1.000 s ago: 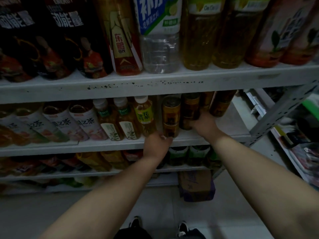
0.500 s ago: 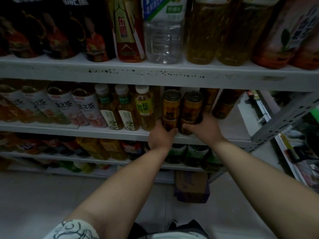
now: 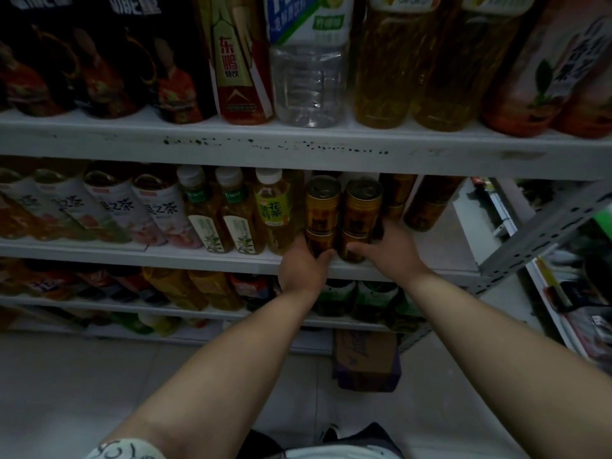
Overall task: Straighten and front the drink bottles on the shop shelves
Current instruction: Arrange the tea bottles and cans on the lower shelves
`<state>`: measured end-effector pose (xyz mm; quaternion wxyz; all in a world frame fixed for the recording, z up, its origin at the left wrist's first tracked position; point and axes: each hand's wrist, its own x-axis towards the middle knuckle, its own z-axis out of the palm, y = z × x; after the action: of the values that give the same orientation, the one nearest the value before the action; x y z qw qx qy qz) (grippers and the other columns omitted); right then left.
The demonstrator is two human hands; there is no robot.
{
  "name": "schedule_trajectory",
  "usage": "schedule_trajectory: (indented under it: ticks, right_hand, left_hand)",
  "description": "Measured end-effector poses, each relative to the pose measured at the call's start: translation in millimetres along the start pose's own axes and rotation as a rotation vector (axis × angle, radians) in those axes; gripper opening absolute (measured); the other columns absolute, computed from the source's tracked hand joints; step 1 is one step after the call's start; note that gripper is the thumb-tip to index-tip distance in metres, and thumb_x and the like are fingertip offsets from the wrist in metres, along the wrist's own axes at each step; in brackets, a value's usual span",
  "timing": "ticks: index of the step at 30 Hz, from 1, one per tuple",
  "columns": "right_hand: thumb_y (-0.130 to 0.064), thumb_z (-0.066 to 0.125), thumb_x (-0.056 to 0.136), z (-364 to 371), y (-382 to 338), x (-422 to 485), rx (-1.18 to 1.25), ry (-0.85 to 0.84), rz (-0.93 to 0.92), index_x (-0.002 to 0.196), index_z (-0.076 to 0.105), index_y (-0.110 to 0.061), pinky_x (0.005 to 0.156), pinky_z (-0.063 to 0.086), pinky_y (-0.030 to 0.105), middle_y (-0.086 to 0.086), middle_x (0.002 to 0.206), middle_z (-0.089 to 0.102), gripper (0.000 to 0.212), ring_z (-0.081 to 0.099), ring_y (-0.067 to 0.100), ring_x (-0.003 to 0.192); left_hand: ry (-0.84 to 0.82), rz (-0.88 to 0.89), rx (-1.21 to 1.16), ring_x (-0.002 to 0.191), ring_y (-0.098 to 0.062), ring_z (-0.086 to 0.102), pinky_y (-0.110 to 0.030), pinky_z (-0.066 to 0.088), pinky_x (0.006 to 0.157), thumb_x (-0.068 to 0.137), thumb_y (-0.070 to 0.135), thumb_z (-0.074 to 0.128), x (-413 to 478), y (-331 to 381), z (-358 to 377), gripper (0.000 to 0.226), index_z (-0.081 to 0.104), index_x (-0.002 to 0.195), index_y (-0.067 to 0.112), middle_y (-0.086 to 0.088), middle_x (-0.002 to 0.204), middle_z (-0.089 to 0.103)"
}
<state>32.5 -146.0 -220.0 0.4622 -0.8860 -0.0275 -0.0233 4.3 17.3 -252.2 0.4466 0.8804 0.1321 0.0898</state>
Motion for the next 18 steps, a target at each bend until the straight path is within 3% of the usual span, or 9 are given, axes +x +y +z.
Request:
schedule_trajectory:
  ticks: [13,16,18]
  right_hand:
    - [-0.036,0.083,0.069,1,-2,4,0.070,-0.074,0.079,0.128,0.051,-0.024,0.096,0.044,0.032,-0.003,0.126,0.059,0.068,0.057,0.012,0.112]
    - [-0.033,0.079,0.073,-6,2,-3,0.063,-0.090,0.083,0.120,0.056,-0.025,0.082,0.043,0.016,-0.011,0.109,0.061,0.053,0.058,0.006,0.099]
    - [-0.028,0.069,0.080,-17,7,-9,0.027,0.034,0.092,0.109,0.060,-0.023,0.069,0.039,0.007,-0.013,0.094,0.060,0.031,0.060,0.011,0.093]
  left_hand:
    - [-0.032,-0.054,0.070,0.103,-0.026,0.062,-0.028,0.046,0.078,0.075,0.044,0.075,8,3,-7,0.053,0.058,0.116,0.015,-0.005,0.113,0.066]
    - [-0.028,-0.032,0.111,0.098,-0.027,0.063,-0.025,0.042,0.072,0.076,0.044,0.073,6,1,-9,0.048,0.060,0.110,0.013,-0.007,0.107,0.068]
    - [-0.031,-0.024,0.121,0.095,-0.027,0.063,-0.025,0.041,0.070,0.077,0.044,0.072,4,-3,-14,0.045,0.061,0.106,0.012,-0.007,0.102,0.068]
